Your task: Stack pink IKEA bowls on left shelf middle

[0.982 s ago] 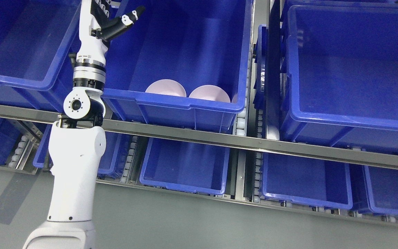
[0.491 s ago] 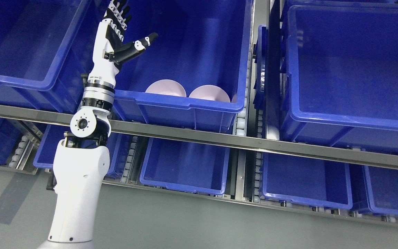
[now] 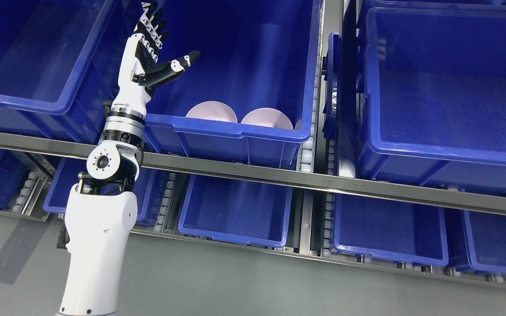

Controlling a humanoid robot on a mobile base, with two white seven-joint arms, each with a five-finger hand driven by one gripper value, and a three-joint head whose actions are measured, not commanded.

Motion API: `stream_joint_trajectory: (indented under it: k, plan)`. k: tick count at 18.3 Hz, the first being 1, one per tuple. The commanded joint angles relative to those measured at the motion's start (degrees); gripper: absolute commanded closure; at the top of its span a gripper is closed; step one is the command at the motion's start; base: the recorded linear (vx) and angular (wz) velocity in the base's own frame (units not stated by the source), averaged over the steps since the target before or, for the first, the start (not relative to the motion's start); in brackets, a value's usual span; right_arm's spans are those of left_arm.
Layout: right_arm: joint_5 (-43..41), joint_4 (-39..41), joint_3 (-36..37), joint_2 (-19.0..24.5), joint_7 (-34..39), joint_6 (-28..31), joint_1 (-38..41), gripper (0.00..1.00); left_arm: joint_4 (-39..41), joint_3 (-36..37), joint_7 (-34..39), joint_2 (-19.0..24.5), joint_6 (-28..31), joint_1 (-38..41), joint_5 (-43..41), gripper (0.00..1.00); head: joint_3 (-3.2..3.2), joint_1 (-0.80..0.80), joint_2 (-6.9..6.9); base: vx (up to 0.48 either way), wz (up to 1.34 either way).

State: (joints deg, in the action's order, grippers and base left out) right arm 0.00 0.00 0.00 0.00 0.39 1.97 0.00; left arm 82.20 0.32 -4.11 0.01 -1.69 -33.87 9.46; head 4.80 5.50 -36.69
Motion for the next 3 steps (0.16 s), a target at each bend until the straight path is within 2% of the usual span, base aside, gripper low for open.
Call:
stream_joint_trajectory:
  k: [1, 3]
  plan:
    - [0.0, 1.9, 0.6, -1.0, 0.0, 0.0, 1.7, 0.00, 1.7, -0.8, 0.0, 1.0, 0.0, 0.4, 0.0, 0.00, 0.00, 0.00, 0.00, 0.000, 0.00]
    - [0.0, 1.9, 0.6, -1.0, 0.0, 0.0, 1.7, 0.00, 1.7, -0.9, 0.0, 1.0, -0.1, 0.4, 0.0, 0.00, 0.00, 0.00, 0.00, 0.000, 0.00]
